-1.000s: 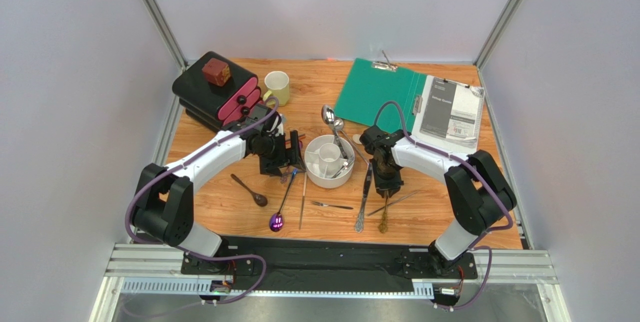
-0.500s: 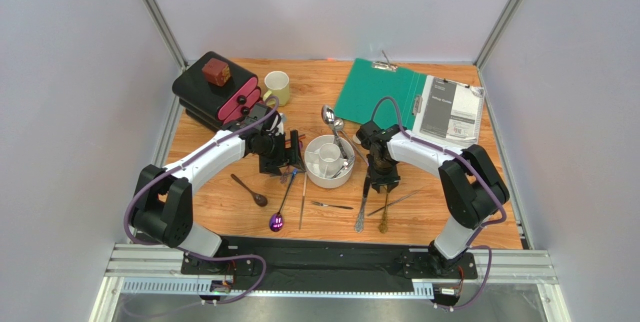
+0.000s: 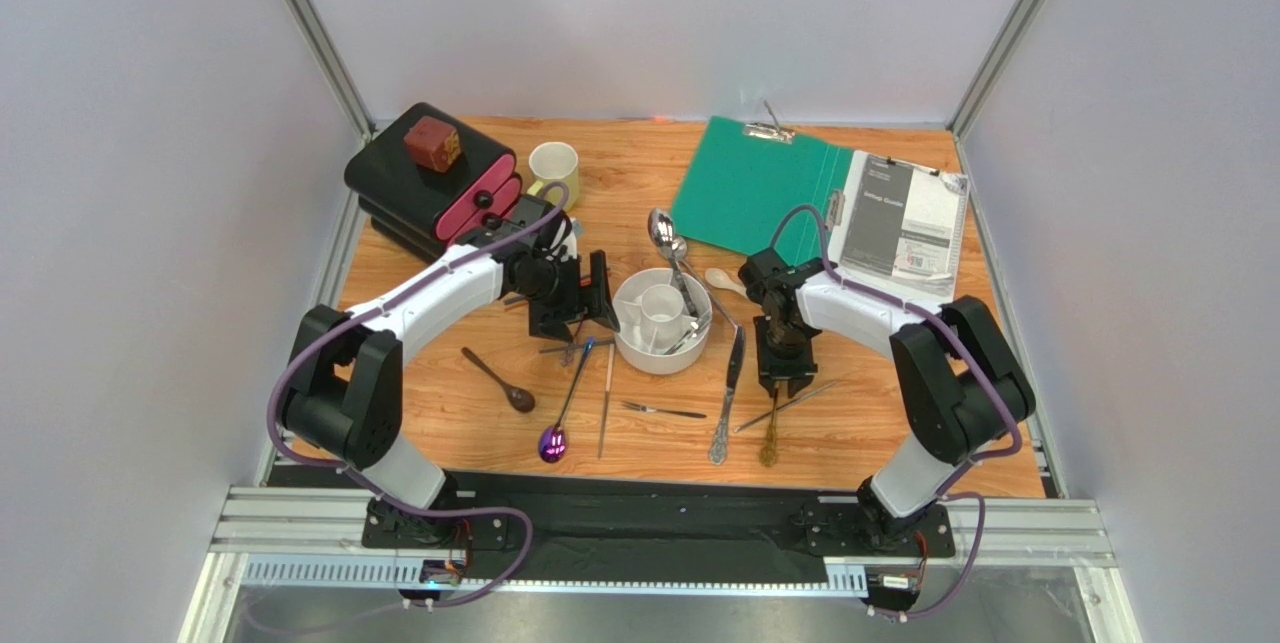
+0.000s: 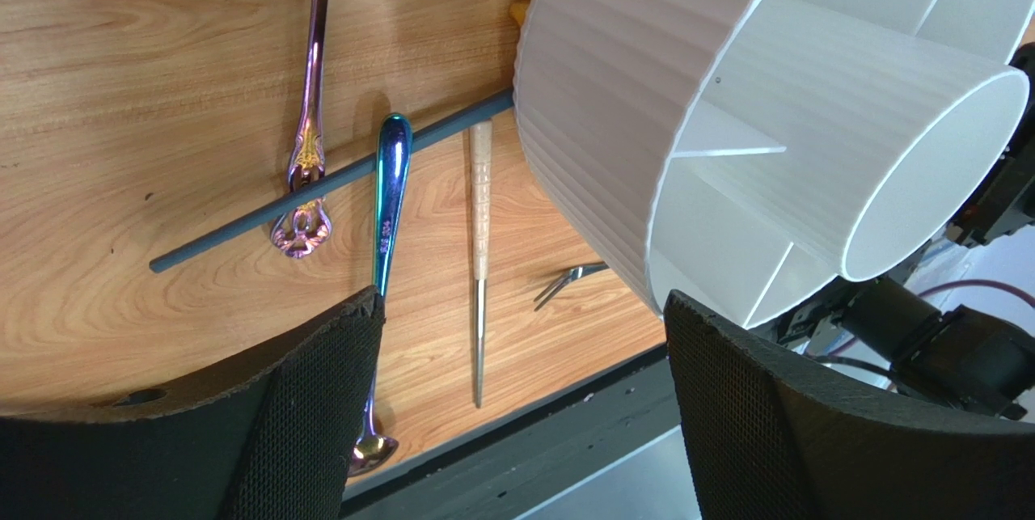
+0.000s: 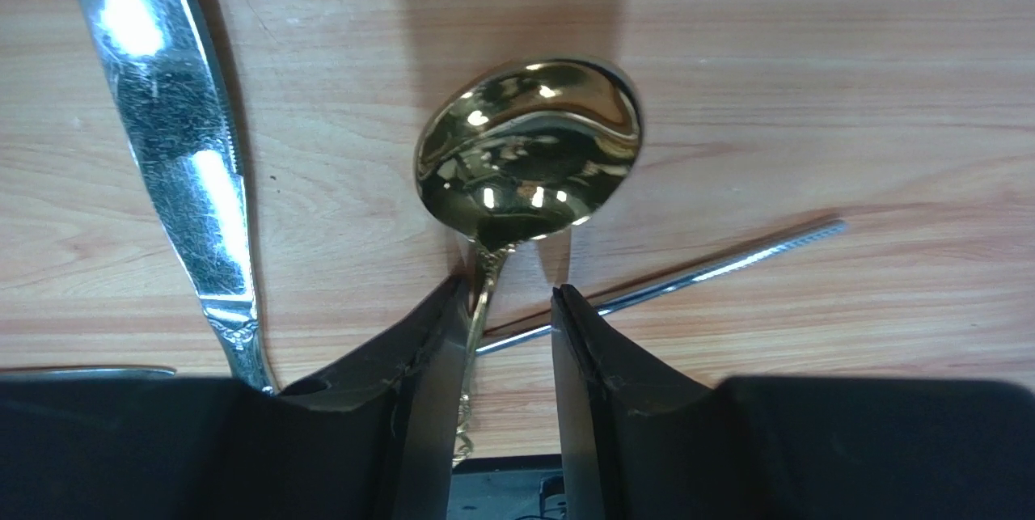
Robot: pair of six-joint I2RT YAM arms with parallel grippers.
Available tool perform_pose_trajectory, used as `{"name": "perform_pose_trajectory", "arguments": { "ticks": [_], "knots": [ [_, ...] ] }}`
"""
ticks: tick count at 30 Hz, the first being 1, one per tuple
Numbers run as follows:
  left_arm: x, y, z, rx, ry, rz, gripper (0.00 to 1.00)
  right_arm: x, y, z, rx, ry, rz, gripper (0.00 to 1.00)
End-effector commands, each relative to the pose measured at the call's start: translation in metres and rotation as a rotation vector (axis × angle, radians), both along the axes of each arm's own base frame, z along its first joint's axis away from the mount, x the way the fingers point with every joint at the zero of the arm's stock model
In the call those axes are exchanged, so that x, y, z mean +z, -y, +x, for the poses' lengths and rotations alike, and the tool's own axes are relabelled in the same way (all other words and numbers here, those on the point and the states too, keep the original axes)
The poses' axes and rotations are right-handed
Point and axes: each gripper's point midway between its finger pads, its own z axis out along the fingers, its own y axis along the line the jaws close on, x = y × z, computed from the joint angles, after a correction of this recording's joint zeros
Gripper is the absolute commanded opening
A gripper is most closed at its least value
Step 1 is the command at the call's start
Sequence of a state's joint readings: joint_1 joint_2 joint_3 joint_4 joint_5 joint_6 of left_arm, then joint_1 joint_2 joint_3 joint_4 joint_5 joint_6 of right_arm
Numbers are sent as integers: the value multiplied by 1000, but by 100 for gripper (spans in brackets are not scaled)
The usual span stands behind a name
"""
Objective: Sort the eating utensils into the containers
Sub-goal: Pick up the spoon from the center of the board.
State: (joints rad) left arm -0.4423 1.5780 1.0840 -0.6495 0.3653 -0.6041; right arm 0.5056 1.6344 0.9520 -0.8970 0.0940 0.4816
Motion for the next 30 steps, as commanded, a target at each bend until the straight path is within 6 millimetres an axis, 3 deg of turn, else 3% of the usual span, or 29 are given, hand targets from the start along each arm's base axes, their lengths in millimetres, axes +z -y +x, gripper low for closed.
{"name": "perform_pose_trajectory", "arguments": {
  "ticks": [1, 5, 14, 20, 27, 30],
  "knots": [
    [12, 4, 12, -10, 39, -15, 90, -14, -20, -5, 1, -68, 127, 34],
    [11, 2, 8, -16, 32, -7, 89, -19, -22, -6, -2, -82, 140, 2],
    [17, -5, 5, -20, 73, 6, 90, 6, -17, 8, -15, 5, 111, 0],
    [16, -9, 6, -2, 87, 8, 90, 51, -18, 32, -27, 151, 124, 0],
    [14, -12, 8, 35, 74, -19, 90, 122, -20, 58, -8, 336, 153, 0],
    [11, -11, 8, 42, 54, -29, 90, 158, -36, 81, 60, 459, 240, 0]
  ]
}}
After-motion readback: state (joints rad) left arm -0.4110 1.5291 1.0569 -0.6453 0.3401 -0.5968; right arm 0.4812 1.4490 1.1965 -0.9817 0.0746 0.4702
